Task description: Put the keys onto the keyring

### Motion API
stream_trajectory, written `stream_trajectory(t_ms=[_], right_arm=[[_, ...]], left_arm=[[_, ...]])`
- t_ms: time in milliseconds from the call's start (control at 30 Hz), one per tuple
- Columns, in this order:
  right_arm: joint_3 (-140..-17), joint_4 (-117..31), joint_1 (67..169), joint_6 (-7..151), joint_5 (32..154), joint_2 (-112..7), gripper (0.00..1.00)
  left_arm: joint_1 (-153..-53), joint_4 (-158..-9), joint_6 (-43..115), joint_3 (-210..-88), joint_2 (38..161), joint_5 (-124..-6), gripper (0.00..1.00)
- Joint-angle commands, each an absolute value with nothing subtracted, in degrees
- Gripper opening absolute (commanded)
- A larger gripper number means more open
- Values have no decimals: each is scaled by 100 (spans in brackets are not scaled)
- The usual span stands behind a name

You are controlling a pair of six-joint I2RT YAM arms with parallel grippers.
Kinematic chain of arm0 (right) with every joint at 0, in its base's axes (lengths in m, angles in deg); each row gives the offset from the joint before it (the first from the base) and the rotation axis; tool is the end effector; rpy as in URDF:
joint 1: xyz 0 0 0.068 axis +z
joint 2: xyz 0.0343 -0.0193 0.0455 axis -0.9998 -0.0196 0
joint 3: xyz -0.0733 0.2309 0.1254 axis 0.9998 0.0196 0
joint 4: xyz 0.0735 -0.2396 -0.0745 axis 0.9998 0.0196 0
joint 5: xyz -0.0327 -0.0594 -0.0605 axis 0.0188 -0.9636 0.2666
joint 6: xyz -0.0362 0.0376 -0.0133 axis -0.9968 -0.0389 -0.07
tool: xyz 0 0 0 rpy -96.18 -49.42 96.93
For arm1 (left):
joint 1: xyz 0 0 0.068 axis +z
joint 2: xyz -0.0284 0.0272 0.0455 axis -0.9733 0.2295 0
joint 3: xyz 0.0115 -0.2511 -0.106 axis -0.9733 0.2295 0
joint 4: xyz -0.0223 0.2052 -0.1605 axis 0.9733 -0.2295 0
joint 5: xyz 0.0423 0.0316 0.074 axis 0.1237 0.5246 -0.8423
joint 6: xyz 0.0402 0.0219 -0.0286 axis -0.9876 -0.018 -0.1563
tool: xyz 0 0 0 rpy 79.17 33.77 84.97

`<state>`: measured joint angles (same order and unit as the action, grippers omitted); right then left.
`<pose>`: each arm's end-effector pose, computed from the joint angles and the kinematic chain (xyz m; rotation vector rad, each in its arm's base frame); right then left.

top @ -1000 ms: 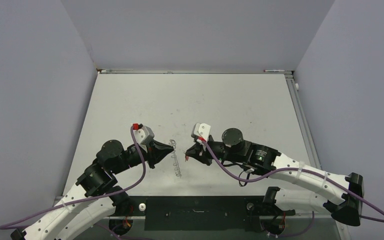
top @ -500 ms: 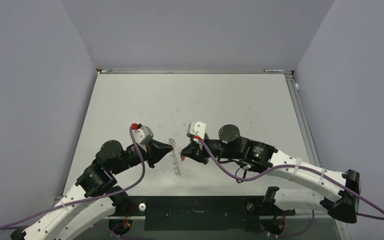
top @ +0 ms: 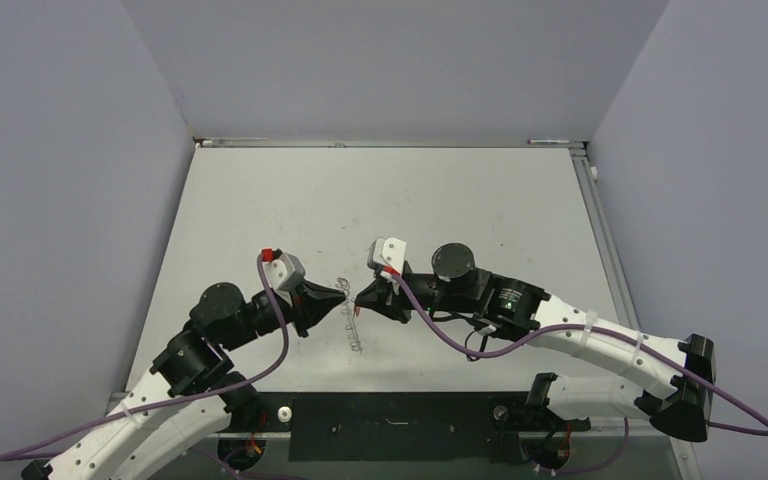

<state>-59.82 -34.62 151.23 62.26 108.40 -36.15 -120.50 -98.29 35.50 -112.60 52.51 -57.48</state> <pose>0.1082 0.2363 0.3505 -1.2991 1.4892 1.0665 0.0891 -0.0987 0.3189 0.6965 1.6109 -0.9420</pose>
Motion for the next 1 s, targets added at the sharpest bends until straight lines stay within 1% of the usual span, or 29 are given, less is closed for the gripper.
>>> stream_trajectory(t_ms=[0, 300, 733, 967], right_arm=[[-6282, -3859, 15133, 6137, 10903, -3676, 5], [-6386, -3934, 15069, 6159, 11148, -3777, 5], [-6352, -4080, 14810, 6379, 11188, -3853, 5], [-6240, -4258, 14586, 6509, 11491, -3892, 5]], left_arm=[[-11998, -9265, 3516, -11198, 5099, -5763, 0], [-11897, -9183, 3592, -11175, 5188, -5471, 0], [-11856, -9071, 3684, -11122, 5247, -5242, 0], [-11848, -9086, 3694, -11146, 5274, -5192, 0]])
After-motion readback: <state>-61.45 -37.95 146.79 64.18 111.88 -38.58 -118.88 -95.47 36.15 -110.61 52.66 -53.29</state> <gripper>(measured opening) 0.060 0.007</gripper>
